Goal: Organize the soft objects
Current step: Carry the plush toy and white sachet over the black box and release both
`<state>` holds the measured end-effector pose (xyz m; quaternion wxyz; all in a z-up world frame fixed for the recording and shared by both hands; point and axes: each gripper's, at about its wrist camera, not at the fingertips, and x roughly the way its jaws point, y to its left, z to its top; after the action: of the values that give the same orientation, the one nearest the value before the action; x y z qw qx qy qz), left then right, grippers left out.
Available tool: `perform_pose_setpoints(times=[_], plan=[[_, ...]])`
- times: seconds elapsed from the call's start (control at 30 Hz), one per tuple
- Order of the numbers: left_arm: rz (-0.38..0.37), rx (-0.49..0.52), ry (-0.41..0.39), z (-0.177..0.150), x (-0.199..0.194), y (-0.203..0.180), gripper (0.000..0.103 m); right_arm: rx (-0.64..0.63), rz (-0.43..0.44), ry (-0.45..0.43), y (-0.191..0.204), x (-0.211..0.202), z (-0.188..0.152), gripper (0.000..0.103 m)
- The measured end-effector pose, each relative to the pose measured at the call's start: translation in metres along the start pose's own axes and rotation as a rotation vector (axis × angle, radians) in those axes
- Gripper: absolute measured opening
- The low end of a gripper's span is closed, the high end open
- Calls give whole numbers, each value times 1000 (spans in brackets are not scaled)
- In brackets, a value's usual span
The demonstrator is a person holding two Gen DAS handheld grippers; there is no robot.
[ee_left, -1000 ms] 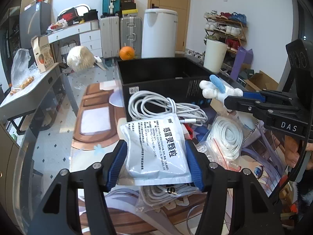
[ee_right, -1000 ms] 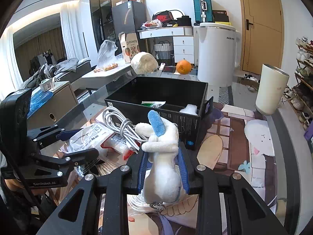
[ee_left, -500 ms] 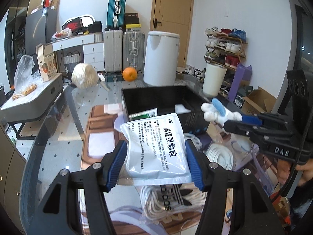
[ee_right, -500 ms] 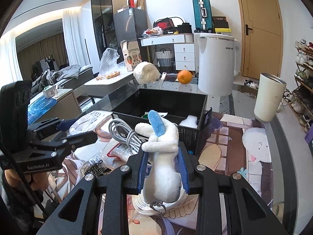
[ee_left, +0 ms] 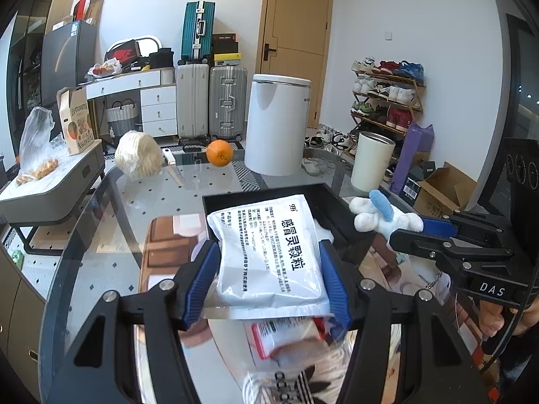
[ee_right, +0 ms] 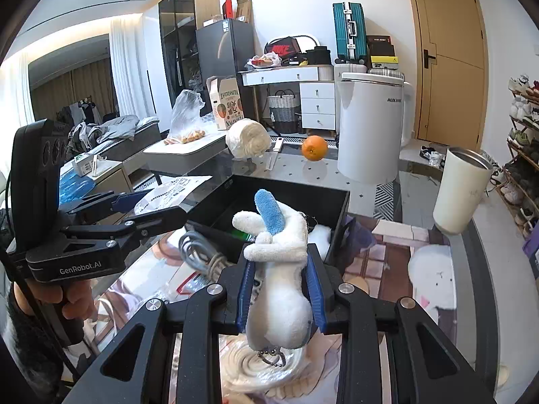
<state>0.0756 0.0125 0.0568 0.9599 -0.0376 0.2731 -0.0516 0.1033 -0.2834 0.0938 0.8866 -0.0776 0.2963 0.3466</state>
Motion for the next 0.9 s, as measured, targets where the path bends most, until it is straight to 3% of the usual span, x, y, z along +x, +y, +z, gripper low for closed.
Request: perform_pose_setpoints(times=[0.53,0.9], plan=[[12,-2,9,27,38,6,60,-47,10,17,-10,36,40,29],[26,-27,40,27,61,19,60,-107,25,92,-18,76,51,29]])
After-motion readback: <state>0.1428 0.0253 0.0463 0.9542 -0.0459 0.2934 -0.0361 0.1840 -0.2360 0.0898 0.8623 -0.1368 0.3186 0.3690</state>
